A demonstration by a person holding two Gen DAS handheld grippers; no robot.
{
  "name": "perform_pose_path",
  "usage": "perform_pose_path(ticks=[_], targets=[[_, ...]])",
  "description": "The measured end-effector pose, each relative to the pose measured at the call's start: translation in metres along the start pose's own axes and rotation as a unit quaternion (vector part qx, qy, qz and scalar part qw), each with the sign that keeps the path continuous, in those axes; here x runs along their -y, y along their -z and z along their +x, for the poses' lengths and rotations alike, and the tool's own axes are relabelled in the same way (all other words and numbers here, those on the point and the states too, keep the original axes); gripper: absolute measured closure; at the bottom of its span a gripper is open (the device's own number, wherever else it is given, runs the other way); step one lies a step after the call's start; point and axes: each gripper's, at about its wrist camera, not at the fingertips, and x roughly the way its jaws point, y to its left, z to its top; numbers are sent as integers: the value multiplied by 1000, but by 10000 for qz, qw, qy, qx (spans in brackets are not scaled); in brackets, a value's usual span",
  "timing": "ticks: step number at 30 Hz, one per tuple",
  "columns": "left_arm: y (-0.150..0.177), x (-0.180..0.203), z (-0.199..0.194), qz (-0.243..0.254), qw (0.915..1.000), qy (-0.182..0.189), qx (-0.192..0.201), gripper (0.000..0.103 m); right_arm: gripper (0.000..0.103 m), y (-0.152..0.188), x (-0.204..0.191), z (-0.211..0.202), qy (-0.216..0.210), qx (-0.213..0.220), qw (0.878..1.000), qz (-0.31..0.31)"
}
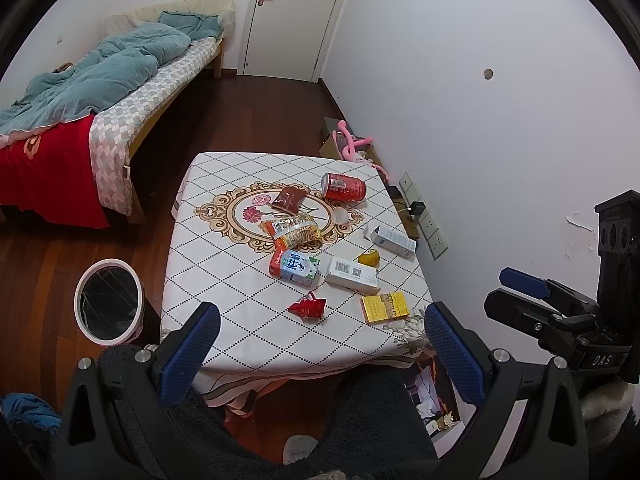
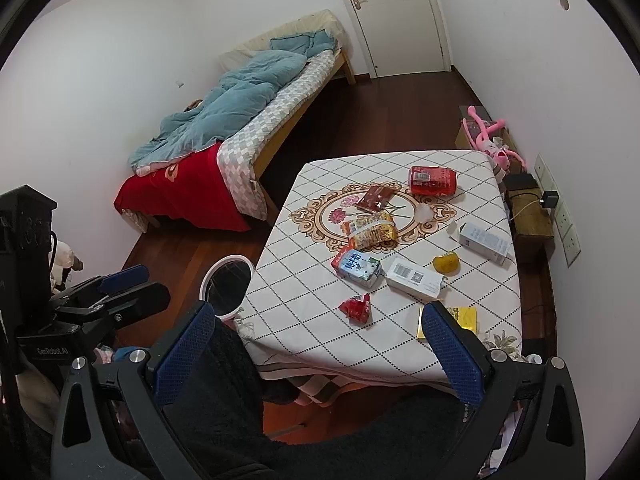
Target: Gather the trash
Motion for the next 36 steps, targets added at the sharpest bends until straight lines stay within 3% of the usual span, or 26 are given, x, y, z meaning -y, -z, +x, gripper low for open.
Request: perform_pose_path(ticks=[36], targets=[[3, 3, 0, 18, 10000, 23, 13, 0, 0, -8, -4, -3, -19, 31, 10000, -22]])
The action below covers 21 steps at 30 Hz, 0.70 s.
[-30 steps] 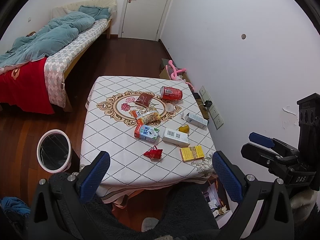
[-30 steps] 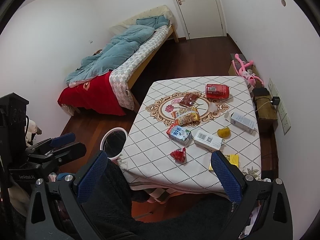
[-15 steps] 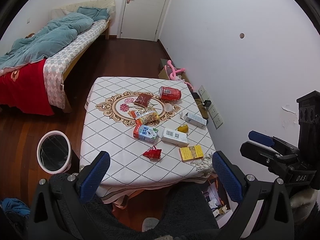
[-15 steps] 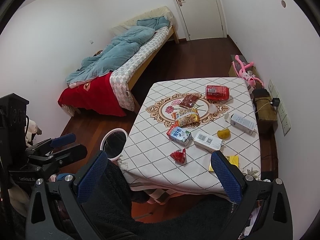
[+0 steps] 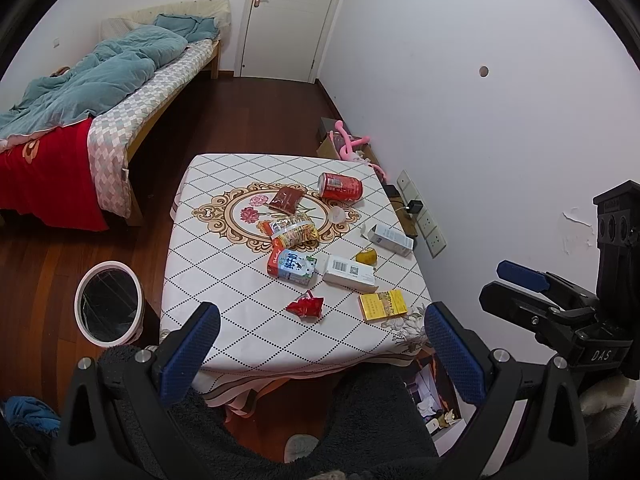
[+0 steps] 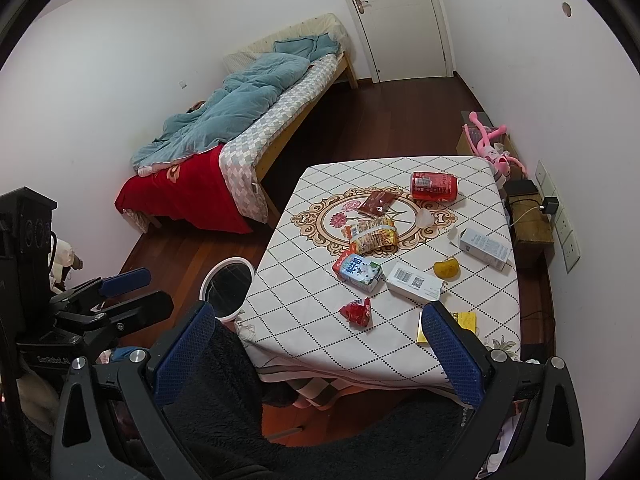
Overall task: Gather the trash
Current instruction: 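Grasp the red chip bag with the left tool while the right tool grasps the yellow cigarette pack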
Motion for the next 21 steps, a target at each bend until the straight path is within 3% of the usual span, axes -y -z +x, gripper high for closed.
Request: perform_pose_path(ticks=[5, 9, 11, 13, 16, 21], targets=[[0, 0, 2, 10, 9999, -160, 57, 0, 0, -1, -1, 1, -11, 23, 10000, 25], [0, 0, 27, 59, 9947, -973, 341, 0, 0, -2, 12, 5, -12, 100, 9991, 400], [-1, -6, 56, 45, 9910, -1298, 337, 0, 0, 1, 28, 20, 195, 102, 9971, 723], [-1, -15, 88, 66, 9873, -1581, 168, 0, 0, 5, 51, 45, 547, -38, 9934, 1010], [5, -31, 142, 5, 9849, -1706, -285, 0, 0, 17, 90, 90, 1135, -371, 9829, 1399], [26, -46, 214, -53, 9791, -1779, -986, 0, 7, 50, 157, 159, 1516, -911, 9541, 2416]])
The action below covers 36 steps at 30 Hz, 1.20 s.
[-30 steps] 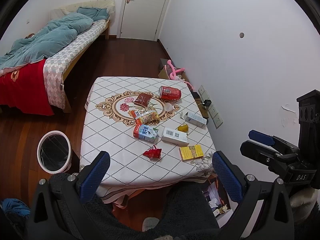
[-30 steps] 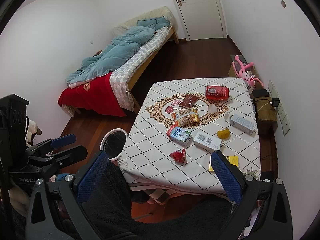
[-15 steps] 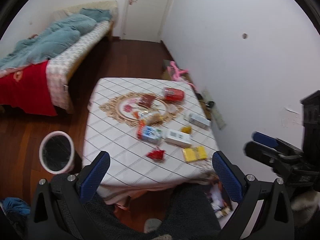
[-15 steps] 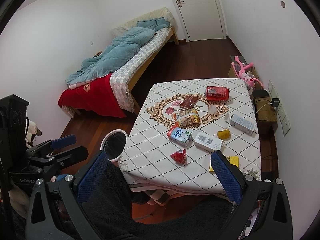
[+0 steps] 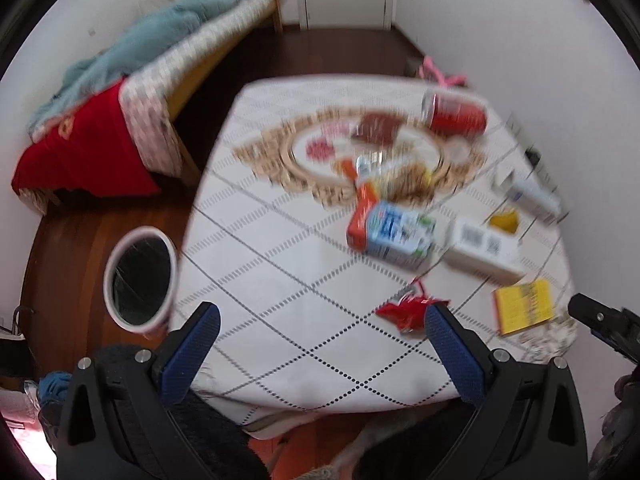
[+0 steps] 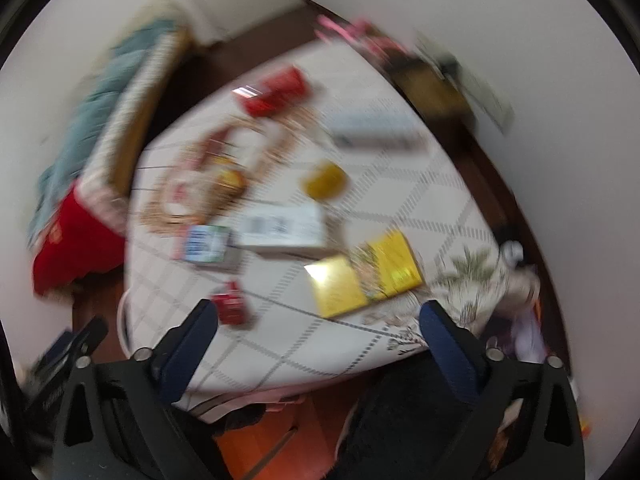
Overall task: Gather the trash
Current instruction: 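Grasp the red chip bag with the left tool while the right tool grasps the yellow cigarette pack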
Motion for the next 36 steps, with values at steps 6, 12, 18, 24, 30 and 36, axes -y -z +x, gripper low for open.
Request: perform_pose_path(ticks=[6, 12, 18, 24, 30, 36], targets=[[13, 5, 59, 44, 9980, -84, -624, 0, 10, 1, 46, 78, 389, -354, 9932, 1039], [17, 4, 83, -38, 9962, -95, -864, 0, 8, -7, 42, 116, 759, -411, 9861, 1420], [17, 8, 90, -12, 9957, -3, -924, 0, 7, -13, 6, 142, 1613, -482, 9826, 785], [18, 18, 86, 150, 9948, 280, -970, 0, 25, 6, 2, 137, 1544, -536, 9856, -431], [19, 38, 88, 45, 9896, 679, -1264, 0, 28, 16, 42, 124, 1330, -500, 9895, -271], [16, 69, 108, 247, 9806, 1129, -1581, 0, 32, 17, 44, 126, 1368, -443, 9891, -306]])
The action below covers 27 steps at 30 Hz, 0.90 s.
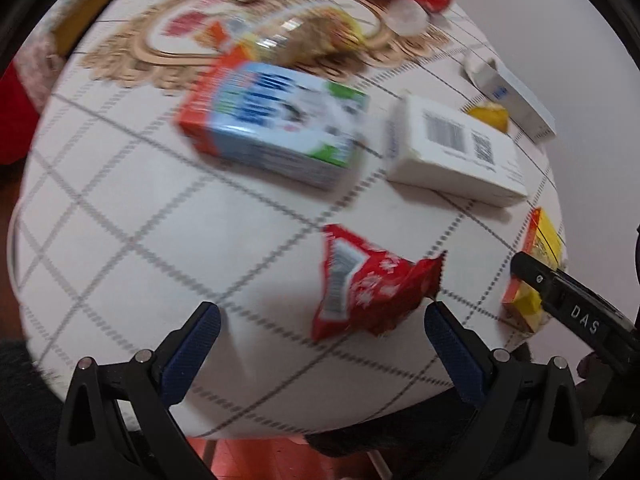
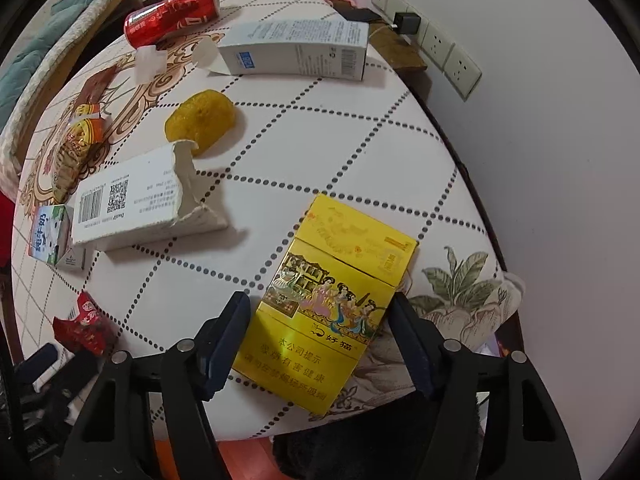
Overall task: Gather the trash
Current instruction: 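Grasp the red chip bag with the left tool while the right tool grasps the yellow cigarette pack, then carry the red bag and yellow pack over the white bin with both tools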
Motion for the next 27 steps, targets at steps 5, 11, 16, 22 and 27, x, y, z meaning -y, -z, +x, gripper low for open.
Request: perform_pose_path(ticks=[5, 11, 16, 22, 27], targets=[[-7, 19, -4, 275, 9989, -41, 365, 15, 32, -17, 5, -5, -4, 62, 10000, -27], [-15, 36, -7, 583, 9940, -485, 785, 62, 23, -33, 3, 5, 20, -37, 10000, 50], [-12, 33, -7, 722, 9925, -490, 852, 65, 33, -30, 0, 4, 87, 184, 9998, -76], [2, 28, -19, 870, 9890, -610, 1032, 66, 37, -20, -8, -6, 112, 317, 9988, -352], [4, 27, -46, 954, 9833, -709, 1377, 66, 37, -7, -11, -19, -71, 483, 9980, -390]])
